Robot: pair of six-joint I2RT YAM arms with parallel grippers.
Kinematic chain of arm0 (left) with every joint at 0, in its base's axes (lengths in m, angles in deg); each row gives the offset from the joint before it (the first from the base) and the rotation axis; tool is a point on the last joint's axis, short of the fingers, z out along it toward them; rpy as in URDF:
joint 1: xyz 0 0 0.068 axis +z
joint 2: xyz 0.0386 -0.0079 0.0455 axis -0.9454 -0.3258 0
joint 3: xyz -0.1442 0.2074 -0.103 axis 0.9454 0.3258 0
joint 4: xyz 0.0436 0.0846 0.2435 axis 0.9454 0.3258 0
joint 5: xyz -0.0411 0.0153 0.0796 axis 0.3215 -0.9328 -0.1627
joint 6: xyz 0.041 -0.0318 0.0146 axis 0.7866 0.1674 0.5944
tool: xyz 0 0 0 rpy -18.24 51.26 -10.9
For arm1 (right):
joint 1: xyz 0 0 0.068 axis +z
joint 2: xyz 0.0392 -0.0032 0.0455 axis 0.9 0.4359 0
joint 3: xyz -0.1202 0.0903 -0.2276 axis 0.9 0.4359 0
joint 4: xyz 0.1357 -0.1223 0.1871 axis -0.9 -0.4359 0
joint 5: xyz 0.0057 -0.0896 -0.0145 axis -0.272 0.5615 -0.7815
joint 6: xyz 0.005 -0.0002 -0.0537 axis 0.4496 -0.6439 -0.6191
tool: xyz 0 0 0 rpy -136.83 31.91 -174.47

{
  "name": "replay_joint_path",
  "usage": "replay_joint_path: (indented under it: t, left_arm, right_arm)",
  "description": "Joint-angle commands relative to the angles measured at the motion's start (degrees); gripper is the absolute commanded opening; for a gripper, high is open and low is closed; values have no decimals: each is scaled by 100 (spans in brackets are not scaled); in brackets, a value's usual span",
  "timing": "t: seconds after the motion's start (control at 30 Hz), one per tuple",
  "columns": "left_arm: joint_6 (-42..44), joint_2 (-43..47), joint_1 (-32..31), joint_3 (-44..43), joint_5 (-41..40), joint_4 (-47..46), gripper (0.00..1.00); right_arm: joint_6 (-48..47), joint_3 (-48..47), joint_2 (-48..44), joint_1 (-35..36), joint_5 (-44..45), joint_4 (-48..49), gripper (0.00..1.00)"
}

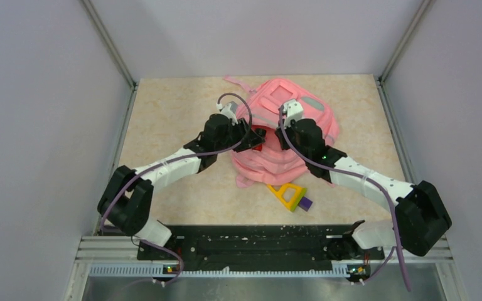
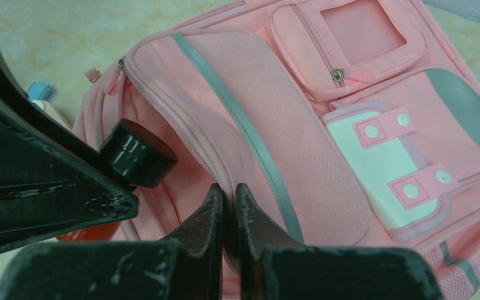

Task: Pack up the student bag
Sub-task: Place the personal item in the student bag.

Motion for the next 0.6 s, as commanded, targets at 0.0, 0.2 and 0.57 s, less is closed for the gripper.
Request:
replay_joint_path:
  t: [0.0,0.2,0.57]
  left_arm:
    - [-693,-395,-78,-375,255,-816,0]
    - [-1256,-823,-107,-362,-101,-1235,0]
    - [-2515,-1567,-187,-396,-1072,-2609,0]
  right_arm:
    - [290,-183,-446,-53,183,1012,0]
    - [323,20,-613,-45,-23,1371,0]
    - [83,492,-748,71,-332,1697,0]
